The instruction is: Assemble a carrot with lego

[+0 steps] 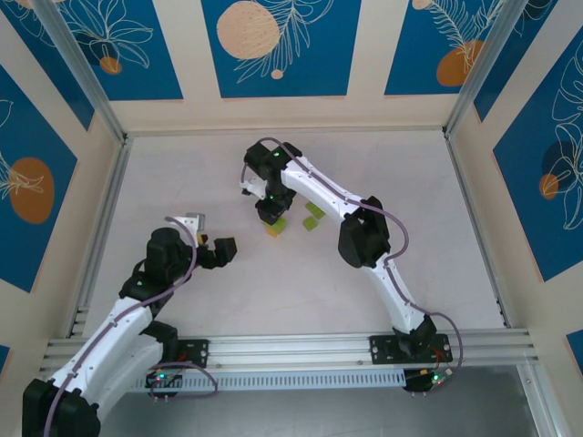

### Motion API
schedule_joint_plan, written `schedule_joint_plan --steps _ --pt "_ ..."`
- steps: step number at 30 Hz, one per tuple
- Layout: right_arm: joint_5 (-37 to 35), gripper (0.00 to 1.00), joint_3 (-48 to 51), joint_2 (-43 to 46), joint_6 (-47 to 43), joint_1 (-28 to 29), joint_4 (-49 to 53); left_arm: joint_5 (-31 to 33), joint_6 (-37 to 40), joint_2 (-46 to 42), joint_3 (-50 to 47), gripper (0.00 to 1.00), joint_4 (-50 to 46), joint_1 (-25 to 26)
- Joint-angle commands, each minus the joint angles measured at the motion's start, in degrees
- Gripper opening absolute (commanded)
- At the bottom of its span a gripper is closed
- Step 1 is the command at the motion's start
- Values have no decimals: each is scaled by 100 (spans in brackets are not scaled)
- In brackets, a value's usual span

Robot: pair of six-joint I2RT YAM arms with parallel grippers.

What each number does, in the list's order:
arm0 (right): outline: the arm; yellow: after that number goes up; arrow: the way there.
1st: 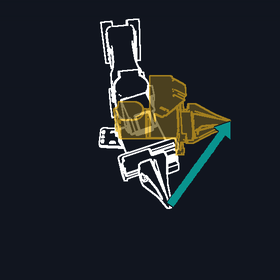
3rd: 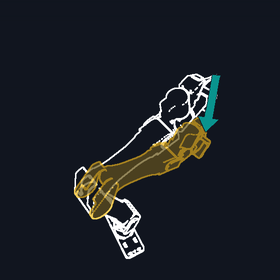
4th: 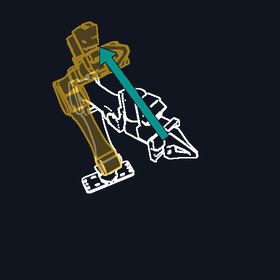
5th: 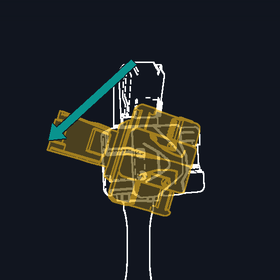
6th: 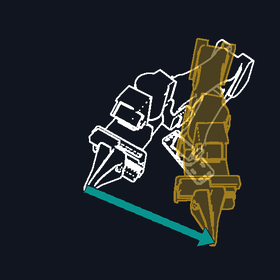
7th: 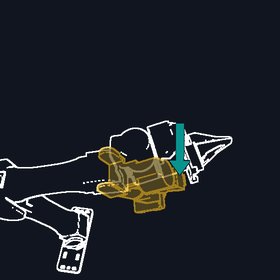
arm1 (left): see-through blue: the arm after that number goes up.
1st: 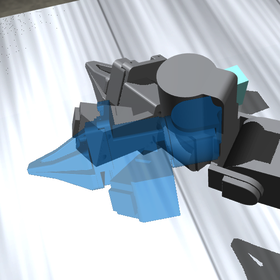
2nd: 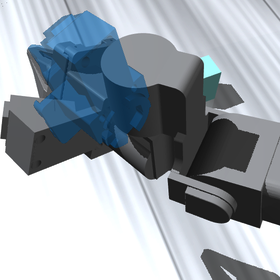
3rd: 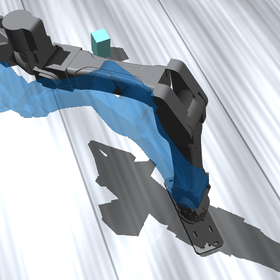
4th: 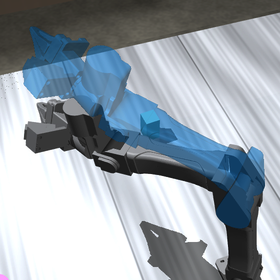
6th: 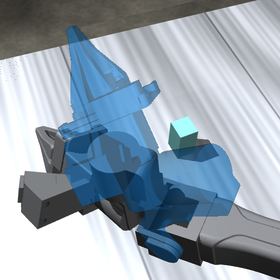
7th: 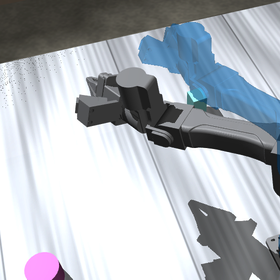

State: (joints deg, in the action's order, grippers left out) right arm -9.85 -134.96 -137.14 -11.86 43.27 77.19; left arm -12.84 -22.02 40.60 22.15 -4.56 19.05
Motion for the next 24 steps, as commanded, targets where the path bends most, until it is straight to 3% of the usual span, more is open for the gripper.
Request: schedule_joint_plan --steps 1,10,24 --pt "343 31 13 144 -1051 45 427 117 176 -61 52 99 -52 123" --pt "357 39 -9 76 -948 296 485 245 220 -69 70 99 -129 301" --pt "547 68 -627 114 -559 212 461 276 216 -75 70 99 -133 334"
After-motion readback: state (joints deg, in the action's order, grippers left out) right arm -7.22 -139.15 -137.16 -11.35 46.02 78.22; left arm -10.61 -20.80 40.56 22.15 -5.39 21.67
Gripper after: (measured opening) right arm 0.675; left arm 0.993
